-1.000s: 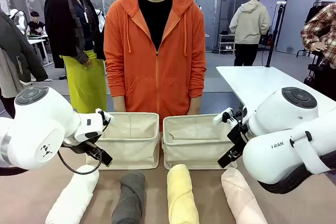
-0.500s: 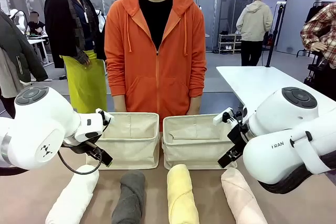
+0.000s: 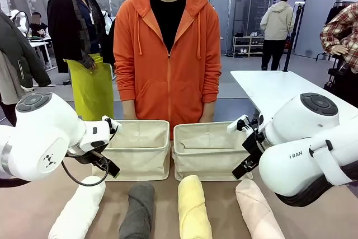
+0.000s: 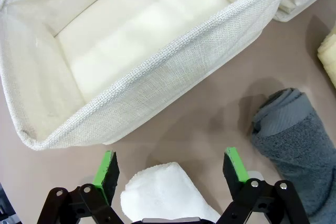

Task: Divide the towels into two baskets.
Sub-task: Pick up one hotel-folded towel and place it in the Fabric basket indicated by the person.

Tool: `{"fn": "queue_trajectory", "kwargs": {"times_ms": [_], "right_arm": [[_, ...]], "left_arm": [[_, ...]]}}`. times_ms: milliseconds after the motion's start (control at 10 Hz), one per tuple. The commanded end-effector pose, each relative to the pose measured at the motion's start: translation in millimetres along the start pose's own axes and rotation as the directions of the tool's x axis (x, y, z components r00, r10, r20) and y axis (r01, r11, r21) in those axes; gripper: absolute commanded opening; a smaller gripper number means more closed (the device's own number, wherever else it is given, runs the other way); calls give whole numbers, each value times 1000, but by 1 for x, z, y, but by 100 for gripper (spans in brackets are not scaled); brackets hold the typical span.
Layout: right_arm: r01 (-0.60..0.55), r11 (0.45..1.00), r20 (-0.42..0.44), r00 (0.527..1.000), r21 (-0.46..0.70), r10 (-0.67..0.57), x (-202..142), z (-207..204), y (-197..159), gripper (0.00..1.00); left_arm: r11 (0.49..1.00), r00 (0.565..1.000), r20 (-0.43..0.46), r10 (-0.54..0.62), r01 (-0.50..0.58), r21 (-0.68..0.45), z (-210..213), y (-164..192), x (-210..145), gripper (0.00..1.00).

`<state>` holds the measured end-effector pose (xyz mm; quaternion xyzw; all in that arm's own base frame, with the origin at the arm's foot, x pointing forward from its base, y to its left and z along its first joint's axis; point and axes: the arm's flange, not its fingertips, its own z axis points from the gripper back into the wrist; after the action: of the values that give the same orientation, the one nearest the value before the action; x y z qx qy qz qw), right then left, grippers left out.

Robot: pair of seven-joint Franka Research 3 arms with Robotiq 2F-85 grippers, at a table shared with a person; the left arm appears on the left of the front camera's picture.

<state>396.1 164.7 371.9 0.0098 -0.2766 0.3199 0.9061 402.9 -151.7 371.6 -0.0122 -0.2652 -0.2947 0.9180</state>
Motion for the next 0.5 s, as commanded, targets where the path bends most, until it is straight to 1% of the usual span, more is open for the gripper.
{"fn": "queue_trajectory", "kwargs": {"times_ms": [0,100,200,300,400], "right_arm": [[-11,1000,-26,1000,5,11,6,10,-2,100],[14,999,-38,999,48,-13,13,21,-7,100],[41,996,-40,998,84,-37,19,35,-12,100],[54,989,-41,998,136,-49,26,50,-16,100],[67,984,-46,997,163,-61,30,61,-21,100]], "left_arm": [[999,999,-12,42,-42,1,10,5,3,100],[999,999,-29,34,-34,-1,22,7,7,100],[998,997,-44,62,-63,-27,36,11,11,100],[994,996,-58,73,-77,-80,52,15,17,100],[986,997,-66,43,-53,-159,64,16,19,100]]}}
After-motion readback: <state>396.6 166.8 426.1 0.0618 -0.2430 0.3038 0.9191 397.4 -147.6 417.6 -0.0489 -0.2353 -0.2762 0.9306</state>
